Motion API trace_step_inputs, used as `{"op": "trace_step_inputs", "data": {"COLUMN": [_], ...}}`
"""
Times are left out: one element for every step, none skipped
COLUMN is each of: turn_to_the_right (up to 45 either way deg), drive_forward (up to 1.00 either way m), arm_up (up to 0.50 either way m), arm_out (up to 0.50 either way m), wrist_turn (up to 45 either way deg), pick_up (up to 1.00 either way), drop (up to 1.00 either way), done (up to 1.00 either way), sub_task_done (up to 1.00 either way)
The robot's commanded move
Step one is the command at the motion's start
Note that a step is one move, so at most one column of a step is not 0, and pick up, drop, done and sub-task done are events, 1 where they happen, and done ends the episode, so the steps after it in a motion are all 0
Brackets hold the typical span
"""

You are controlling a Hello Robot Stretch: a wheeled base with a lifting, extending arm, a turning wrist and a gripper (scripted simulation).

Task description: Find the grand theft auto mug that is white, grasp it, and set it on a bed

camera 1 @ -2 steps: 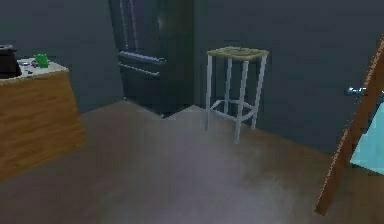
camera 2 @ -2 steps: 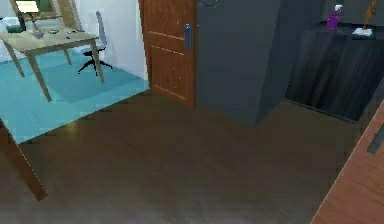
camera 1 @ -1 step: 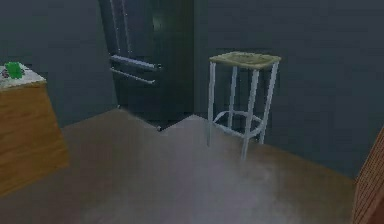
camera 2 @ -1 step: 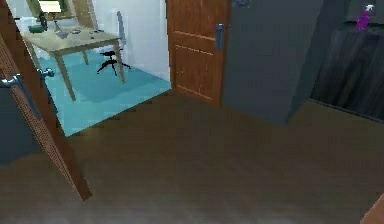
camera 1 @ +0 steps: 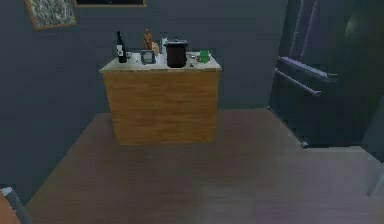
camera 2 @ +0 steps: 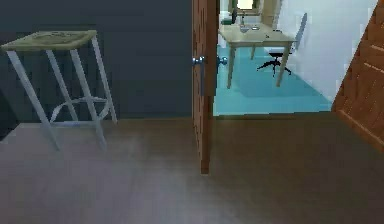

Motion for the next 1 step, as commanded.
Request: {"op": "trace_step_inputs", "data": {"turn_to_the_right": [0.0], "drive_forward": [0.70], "arm_up": [0.00], "arm_out": [0.00], "wrist_turn": [0.0], "pick_up": [0.00], "drop": [0.00], "done": [0.00], "sub_task_done": [0.00]}}
